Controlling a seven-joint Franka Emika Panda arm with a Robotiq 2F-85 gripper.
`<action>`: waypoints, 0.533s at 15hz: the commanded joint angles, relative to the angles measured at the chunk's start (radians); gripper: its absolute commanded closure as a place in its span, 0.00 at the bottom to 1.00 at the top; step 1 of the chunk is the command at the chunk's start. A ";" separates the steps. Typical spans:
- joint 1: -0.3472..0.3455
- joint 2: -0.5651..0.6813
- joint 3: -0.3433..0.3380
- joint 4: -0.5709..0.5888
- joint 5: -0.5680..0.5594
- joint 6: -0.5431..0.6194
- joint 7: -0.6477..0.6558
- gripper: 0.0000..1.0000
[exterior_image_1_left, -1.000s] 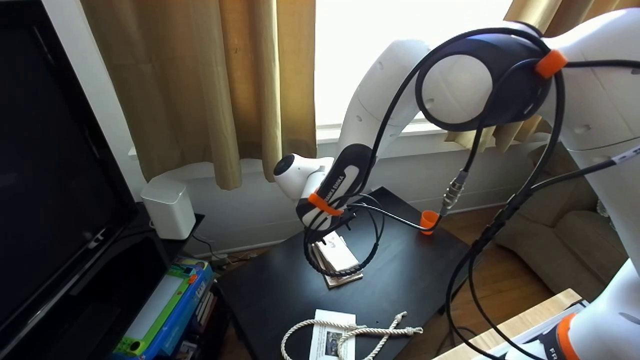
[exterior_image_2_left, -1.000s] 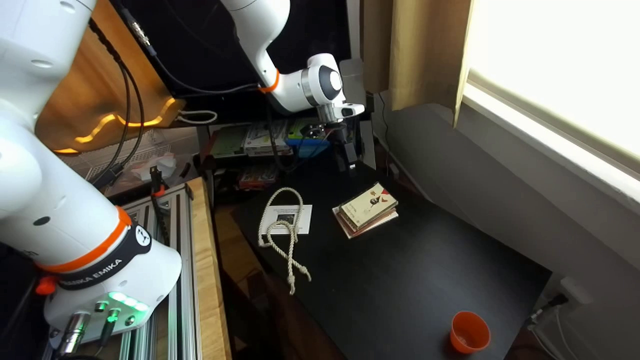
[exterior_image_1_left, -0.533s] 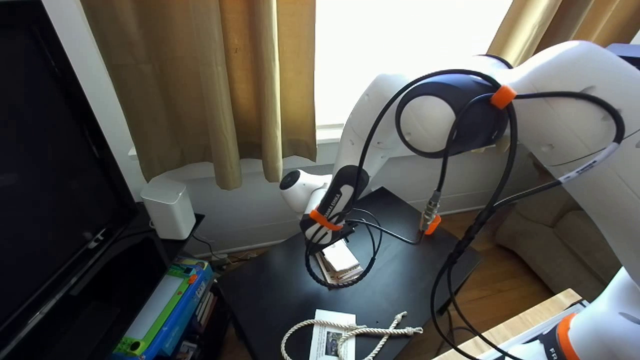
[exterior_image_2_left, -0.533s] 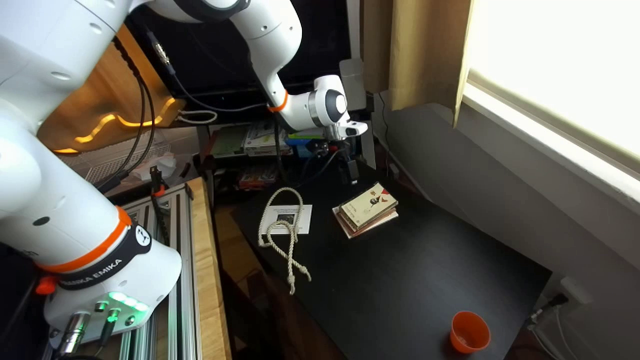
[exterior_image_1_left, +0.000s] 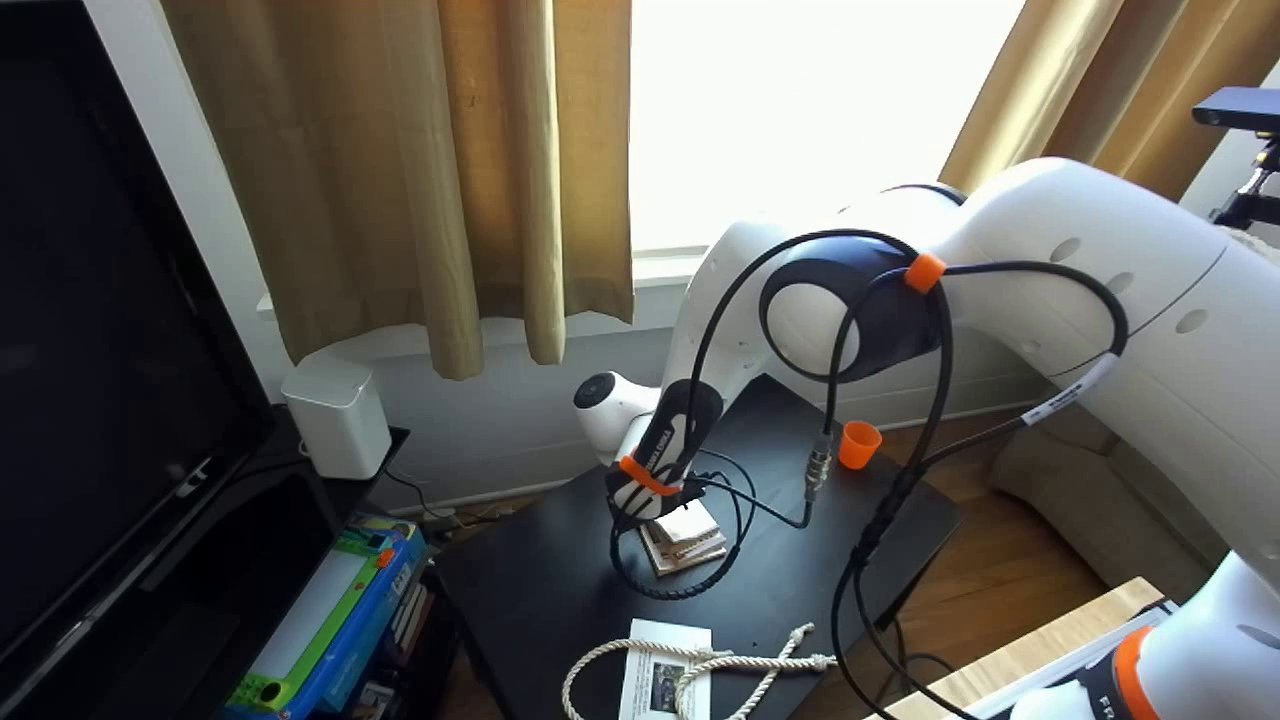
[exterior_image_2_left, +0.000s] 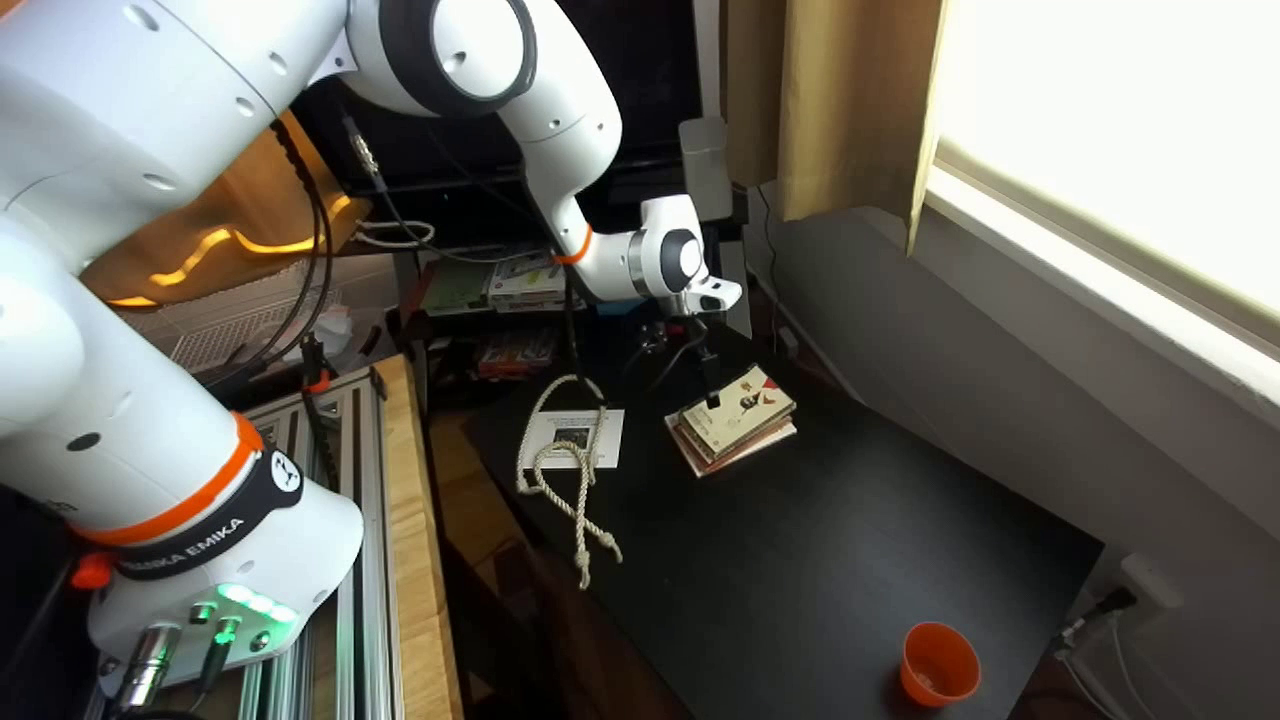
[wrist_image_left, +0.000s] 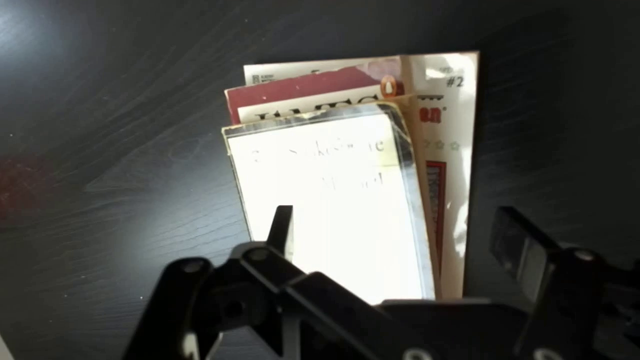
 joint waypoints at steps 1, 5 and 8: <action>0.030 0.083 -0.033 0.079 0.054 0.036 -0.043 0.00; 0.037 0.128 -0.042 0.124 0.083 0.040 -0.079 0.35; 0.039 0.149 -0.048 0.148 0.097 0.039 -0.100 0.58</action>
